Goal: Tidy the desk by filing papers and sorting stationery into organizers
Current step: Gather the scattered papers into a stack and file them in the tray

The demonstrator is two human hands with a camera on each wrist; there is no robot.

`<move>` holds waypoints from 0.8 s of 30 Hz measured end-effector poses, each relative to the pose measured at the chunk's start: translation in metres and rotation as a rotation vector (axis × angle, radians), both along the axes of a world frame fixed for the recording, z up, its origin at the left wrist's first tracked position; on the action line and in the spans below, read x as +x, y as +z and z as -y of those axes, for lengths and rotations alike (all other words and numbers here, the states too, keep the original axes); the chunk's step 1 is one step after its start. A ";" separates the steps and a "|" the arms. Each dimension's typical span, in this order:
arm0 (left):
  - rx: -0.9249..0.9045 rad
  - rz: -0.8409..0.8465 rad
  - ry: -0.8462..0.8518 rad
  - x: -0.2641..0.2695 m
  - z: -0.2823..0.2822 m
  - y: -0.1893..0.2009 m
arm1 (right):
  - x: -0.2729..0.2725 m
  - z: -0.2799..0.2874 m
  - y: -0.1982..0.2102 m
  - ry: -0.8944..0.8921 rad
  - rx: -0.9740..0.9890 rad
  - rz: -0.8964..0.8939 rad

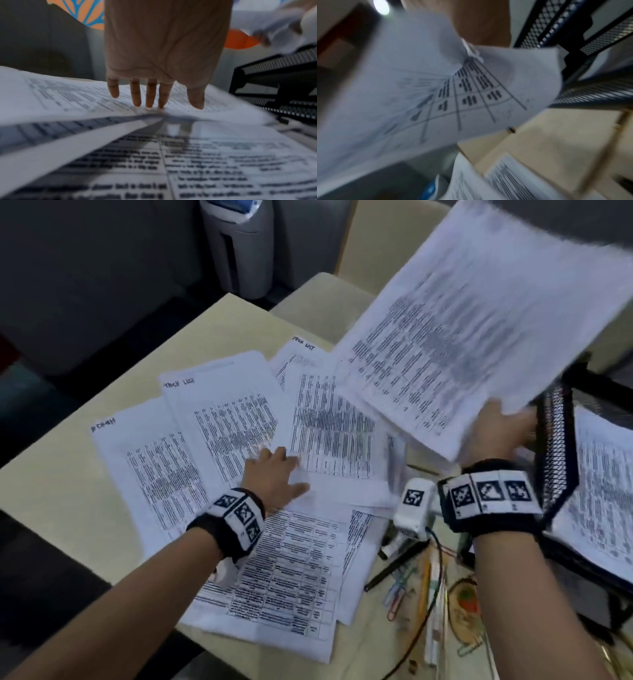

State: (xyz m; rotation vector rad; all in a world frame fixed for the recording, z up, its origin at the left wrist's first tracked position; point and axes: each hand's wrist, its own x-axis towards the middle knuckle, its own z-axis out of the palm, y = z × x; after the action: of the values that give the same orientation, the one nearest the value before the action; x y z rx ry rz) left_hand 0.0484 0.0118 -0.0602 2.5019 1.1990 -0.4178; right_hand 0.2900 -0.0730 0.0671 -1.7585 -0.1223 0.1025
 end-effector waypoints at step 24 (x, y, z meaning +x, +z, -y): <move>-0.497 0.259 0.526 -0.038 -0.054 0.023 | -0.067 0.002 -0.109 0.702 -0.499 -0.119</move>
State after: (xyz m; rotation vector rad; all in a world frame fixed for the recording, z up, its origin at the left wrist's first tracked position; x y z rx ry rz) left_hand 0.0107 0.0659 -0.0369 1.6865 1.3775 -0.2078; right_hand 0.2228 -0.0749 -0.0419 -2.1227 -0.6721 0.8024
